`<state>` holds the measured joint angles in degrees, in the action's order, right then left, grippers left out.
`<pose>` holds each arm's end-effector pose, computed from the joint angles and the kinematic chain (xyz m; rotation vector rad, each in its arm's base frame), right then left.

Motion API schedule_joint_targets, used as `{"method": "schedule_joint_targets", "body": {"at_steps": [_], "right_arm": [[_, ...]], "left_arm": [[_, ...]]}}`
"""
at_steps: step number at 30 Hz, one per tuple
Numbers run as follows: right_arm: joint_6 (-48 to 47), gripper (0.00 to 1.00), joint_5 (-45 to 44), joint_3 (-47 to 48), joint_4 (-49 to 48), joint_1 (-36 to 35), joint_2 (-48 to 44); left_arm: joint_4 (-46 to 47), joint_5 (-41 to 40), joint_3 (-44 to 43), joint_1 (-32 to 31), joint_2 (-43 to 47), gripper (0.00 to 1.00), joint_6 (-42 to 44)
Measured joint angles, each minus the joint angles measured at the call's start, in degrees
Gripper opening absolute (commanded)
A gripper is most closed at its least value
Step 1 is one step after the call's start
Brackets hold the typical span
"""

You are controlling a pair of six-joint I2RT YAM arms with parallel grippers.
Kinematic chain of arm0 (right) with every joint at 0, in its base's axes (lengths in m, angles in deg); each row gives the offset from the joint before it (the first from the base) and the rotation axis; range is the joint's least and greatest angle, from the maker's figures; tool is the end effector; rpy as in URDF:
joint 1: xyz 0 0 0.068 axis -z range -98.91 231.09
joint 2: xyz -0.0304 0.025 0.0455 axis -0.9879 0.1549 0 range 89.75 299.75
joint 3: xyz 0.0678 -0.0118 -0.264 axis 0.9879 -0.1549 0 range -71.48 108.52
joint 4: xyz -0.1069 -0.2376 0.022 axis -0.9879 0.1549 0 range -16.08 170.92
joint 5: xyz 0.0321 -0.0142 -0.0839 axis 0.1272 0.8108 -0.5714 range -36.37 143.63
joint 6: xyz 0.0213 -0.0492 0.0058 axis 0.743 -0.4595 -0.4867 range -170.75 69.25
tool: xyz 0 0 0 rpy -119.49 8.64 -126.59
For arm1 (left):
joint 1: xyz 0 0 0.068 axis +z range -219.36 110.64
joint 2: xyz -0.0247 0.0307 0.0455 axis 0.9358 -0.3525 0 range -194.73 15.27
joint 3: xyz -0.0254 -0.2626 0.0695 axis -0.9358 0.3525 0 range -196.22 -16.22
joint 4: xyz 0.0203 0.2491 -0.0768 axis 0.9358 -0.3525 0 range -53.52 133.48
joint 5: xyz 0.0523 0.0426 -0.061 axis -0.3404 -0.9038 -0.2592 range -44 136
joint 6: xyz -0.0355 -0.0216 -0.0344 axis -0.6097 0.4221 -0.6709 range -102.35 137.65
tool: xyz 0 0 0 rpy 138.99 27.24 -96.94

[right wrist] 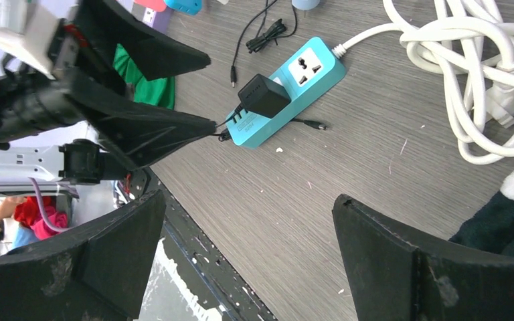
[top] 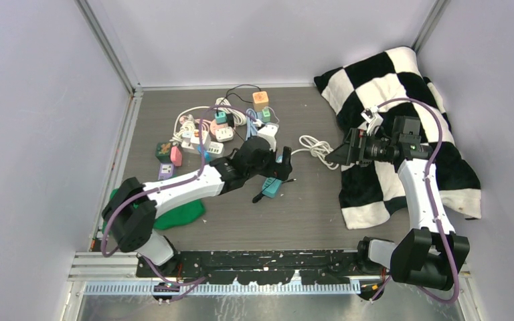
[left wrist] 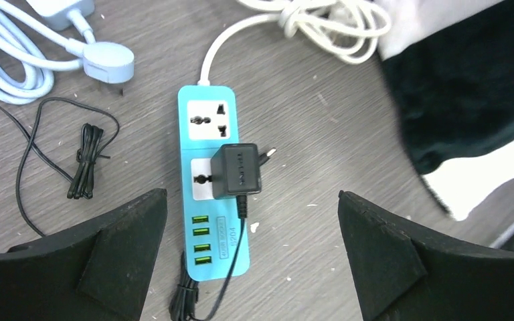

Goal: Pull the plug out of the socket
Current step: Place the socket at the center of the board.

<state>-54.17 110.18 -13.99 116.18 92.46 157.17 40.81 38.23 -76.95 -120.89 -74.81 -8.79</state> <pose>0.2291 -0.0158 0.3002 -0.2481 2.1902 1.0608 0.2252 -0.2757 0.2517 0.3960 2.1599 -0.6491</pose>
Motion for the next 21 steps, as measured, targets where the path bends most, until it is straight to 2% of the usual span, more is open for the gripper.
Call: {"method": "schedule_joint_targets", "body": {"at_steps": [4,7,13,15,21], "right_arm": [[2.3,1.0,1.1,-0.9,-2.3,0.0,1.0],[5.2,1.0,2.4,-2.1,-5.1,-0.1,2.0],[11.2,0.97,4.0,-2.7,-10.6,-1.9,6.3],[13.0,0.88,4.2,-2.7,-12.7,-2.8,8.8],[16.0,0.58,3.7,1.8,-13.8,-6.1,20.0]], "left_arm": [[0.2,-0.3,1.4,1.0,4.7,1.0,-4.6],[1.6,1.7,5.2,4.2,8.5,1.0,-9.5],[1.4,2.6,7.8,8.2,11.2,0.95,-15.4],[-0.5,3.4,6.1,8.1,11.0,0.9,-15.3],[-3.7,3.8,-1.3,6.3,7.7,0.87,-12.9]]}}
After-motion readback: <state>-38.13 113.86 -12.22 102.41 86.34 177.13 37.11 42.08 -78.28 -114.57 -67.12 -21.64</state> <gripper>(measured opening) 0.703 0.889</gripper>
